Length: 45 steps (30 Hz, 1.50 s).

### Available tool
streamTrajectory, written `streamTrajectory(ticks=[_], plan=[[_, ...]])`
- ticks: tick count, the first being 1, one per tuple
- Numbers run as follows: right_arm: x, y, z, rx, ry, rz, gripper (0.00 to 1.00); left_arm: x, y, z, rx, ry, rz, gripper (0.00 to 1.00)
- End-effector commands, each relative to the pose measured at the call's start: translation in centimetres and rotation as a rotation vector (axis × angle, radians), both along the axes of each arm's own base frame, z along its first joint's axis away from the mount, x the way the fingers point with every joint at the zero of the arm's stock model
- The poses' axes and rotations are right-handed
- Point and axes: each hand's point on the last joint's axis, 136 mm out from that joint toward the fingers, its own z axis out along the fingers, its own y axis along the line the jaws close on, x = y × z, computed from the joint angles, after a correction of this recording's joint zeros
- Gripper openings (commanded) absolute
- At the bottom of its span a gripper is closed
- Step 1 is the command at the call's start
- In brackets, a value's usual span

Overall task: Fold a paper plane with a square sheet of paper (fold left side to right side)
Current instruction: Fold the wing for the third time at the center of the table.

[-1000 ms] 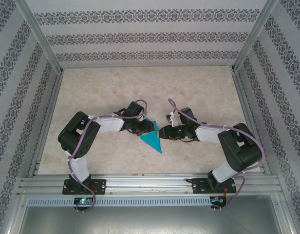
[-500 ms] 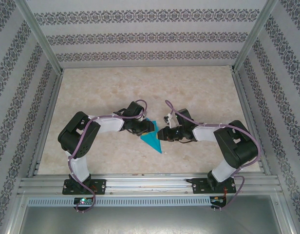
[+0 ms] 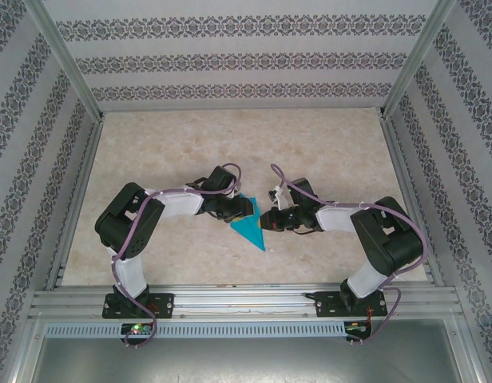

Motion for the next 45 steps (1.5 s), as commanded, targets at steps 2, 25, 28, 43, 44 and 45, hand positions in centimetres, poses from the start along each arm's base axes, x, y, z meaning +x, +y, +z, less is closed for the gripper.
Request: streamTrajectory(ticks=[2,25,28,43,44,45], plan=[[0.5,0.2,-0.4,-0.022,-0.015,0.015,0.03,-1.7,1.6,-3.1,0.116,0.07,-0.005,0.44],[0.4,0.5,-1.9,-0.064,0.015,0.03,0.03,-1.8,1.6,-3.1,0.116,0.07,-0.008,0.44],[0.3,0.4,-2.3,-0.074,0.023,0.029,0.03,-1.8,1.6,-3.0,0.114,0.07,-0.009,0.44],[-1.1,-1.5,-5.7,-0.211,0.144,-0.006,0.02,-0.9,0.6,-0.4,0.056,0.019,-0.013,0.5],[-1.2,-1.7,-6.0,-0.223,0.153,-0.01,0.02,-0.8,0.5,0.1,0.05,0.009,-0.013,0.51],[-1.3,-1.9,-6.3,-0.235,0.163,-0.015,0.03,-0.7,0.5,0.4,0.045,0.005,-0.011,0.51]])
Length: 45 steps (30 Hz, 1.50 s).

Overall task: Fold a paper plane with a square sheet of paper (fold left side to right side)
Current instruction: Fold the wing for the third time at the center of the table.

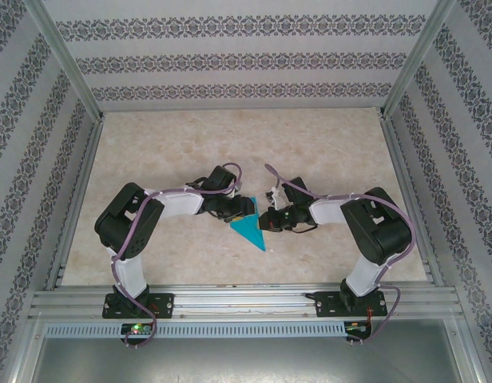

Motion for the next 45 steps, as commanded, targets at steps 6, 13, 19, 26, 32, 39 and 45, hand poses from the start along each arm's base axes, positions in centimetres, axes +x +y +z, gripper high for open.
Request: streamTrajectory(ticks=[6,13,19,26,32,39,45], plan=[[-1.7,-2.5,-4.4,-0.187,0.093,-0.028,0.02,-0.6,1.1,1.8,0.061,-0.027,0.001,0.53],[-1.7,-2.4,-4.3,-0.185,0.093,-0.023,0.02,-0.5,1.2,3.3,0.038,-0.064,-0.001,0.46],[-1.6,-2.3,-4.3,-0.184,0.093,-0.02,0.02,-0.2,-1.4,3.8,-0.08,-0.052,-0.043,0.25],[-1.7,-2.3,-4.3,-0.185,0.096,-0.016,0.03,0.0,-2.4,2.0,-0.077,-0.022,-0.061,0.2],[-1.8,-2.4,-4.3,-0.191,0.098,-0.009,0.03,-0.2,-1.7,0.6,-0.023,-0.007,-0.059,0.19],[-1.8,-2.3,-4.2,-0.194,0.097,-0.006,0.04,-0.8,-0.9,-0.9,0.008,0.026,-0.054,0.19],[-1.8,-2.3,-4.1,-0.193,0.092,0.002,0.06,-1.2,-0.1,-2.0,0.032,0.044,-0.037,0.18]])
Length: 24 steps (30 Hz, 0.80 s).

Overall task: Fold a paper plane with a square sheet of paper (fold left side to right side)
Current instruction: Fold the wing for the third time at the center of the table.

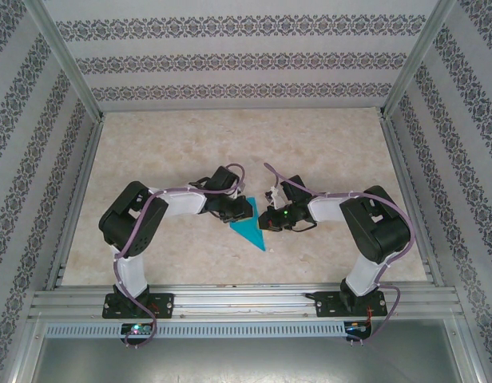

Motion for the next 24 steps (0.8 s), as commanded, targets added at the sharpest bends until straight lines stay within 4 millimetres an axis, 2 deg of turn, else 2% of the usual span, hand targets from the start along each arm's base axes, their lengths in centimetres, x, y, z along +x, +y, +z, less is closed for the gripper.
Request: streamTrajectory(ticks=[1,10,18,24], plan=[[-1.8,-2.2,-3.9,-0.167,0.061,-0.002,0.07,-0.9,0.8,-1.7,0.043,0.026,0.0,0.18],[-1.2,-1.6,-2.5,-0.121,0.04,-0.002,0.14,-1.7,1.8,-3.1,0.074,0.049,0.014,0.17],[0.4,-0.9,1.8,-0.019,-0.034,-0.032,0.29,-2.1,2.4,-3.9,0.093,0.062,0.023,0.16],[0.2,-2.5,3.9,0.001,-0.052,-0.059,0.35,-2.2,2.4,-4.0,0.093,0.063,0.022,0.16]])
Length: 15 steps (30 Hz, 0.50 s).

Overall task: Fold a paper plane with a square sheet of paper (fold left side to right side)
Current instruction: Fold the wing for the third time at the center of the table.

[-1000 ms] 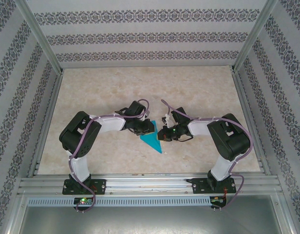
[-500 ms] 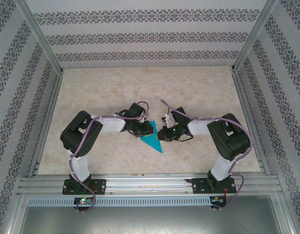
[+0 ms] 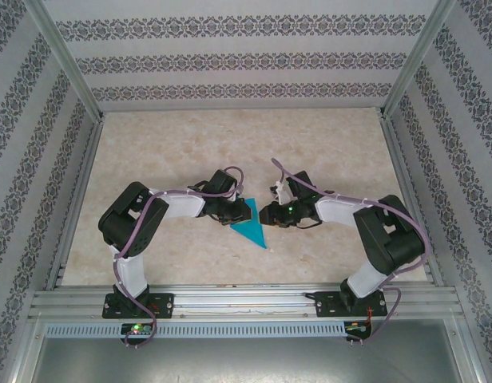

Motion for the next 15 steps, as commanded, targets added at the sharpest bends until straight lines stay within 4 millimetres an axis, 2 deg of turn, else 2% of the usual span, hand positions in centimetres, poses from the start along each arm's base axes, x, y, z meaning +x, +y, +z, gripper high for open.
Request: streamTrajectory(ticks=[1,4,8,15], plan=[[-1.0,-1.1,0.6,0.001,0.016,-0.005,0.34,-1.9,2.1,-3.2,0.105,0.079,0.021,0.16],[-2.0,-0.6,1.6,0.062,0.038,0.022,0.22,-1.8,2.1,-3.2,0.106,0.077,0.021,0.16],[-3.6,1.0,2.1,0.145,0.098,0.083,0.02,-1.8,2.2,-3.2,0.11,0.078,0.023,0.16],[-4.7,2.6,1.2,0.154,0.14,0.135,0.0,-1.8,2.1,-3.1,0.108,0.075,0.02,0.16]])
